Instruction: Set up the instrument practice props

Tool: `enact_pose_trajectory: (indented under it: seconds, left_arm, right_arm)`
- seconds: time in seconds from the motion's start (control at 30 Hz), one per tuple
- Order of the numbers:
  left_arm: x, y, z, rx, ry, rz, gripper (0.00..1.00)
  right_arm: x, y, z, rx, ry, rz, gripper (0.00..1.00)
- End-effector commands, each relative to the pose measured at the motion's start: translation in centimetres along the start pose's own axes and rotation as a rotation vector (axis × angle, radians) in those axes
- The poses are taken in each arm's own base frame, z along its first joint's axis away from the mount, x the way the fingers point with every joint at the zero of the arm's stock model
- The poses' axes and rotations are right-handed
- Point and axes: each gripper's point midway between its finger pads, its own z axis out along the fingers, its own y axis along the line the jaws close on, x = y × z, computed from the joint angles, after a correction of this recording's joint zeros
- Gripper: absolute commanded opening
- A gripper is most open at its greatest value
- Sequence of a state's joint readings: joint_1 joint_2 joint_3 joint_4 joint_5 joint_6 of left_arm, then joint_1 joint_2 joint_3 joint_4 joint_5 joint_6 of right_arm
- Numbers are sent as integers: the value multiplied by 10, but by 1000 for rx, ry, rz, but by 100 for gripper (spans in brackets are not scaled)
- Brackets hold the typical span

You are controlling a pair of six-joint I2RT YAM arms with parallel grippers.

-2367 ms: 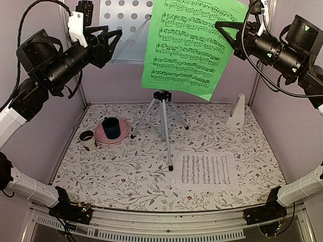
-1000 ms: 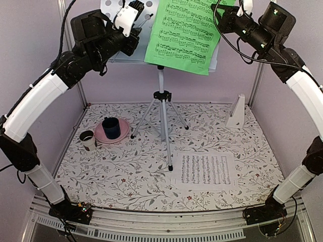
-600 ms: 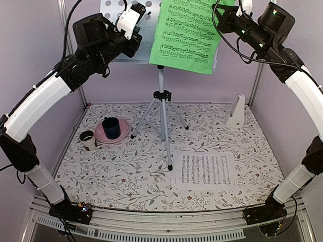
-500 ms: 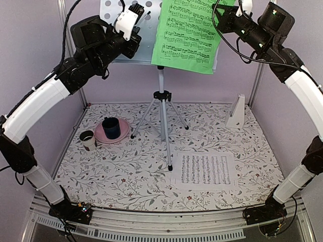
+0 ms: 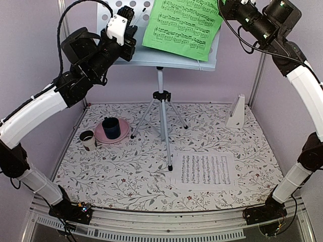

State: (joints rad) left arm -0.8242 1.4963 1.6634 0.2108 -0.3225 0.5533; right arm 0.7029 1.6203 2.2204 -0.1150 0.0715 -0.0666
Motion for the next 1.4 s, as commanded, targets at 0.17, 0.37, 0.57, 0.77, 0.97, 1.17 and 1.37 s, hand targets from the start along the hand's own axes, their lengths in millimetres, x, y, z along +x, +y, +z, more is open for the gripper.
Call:
enact_pose_trajectory:
  seconds: [0.17, 0.37, 0.57, 0.77, 0.97, 1.17, 1.37]
  left_arm:
    - [-25, 19, -7, -54, -114, -54, 0]
    - [-25, 20, -9, -73, -132, -62, 0]
    - [-26, 21, -15, -81, -158, -75, 0]
    - [-25, 20, -17, -83, -174, -76, 0]
    - [-25, 14, -13, -66, -185, -71, 0]
    - [-29, 11, -17, -44, -218, -77, 0]
    - [-34, 1, -23, 17, -258, -57, 0]
  right_arm:
    - [-1, 22, 4, 55, -3, 44, 0]
    - [-7, 27, -2, 161, -8, 4, 0]
    - [-11, 27, -9, 225, -1, -45, 0]
    - [-26, 20, -20, 264, -20, -68, 0]
    - [-36, 39, -26, 212, -42, -28, 0]
    - [-29, 54, -22, 172, -37, 0, 0]
    - [-13, 76, -6, 99, -53, -53, 0]
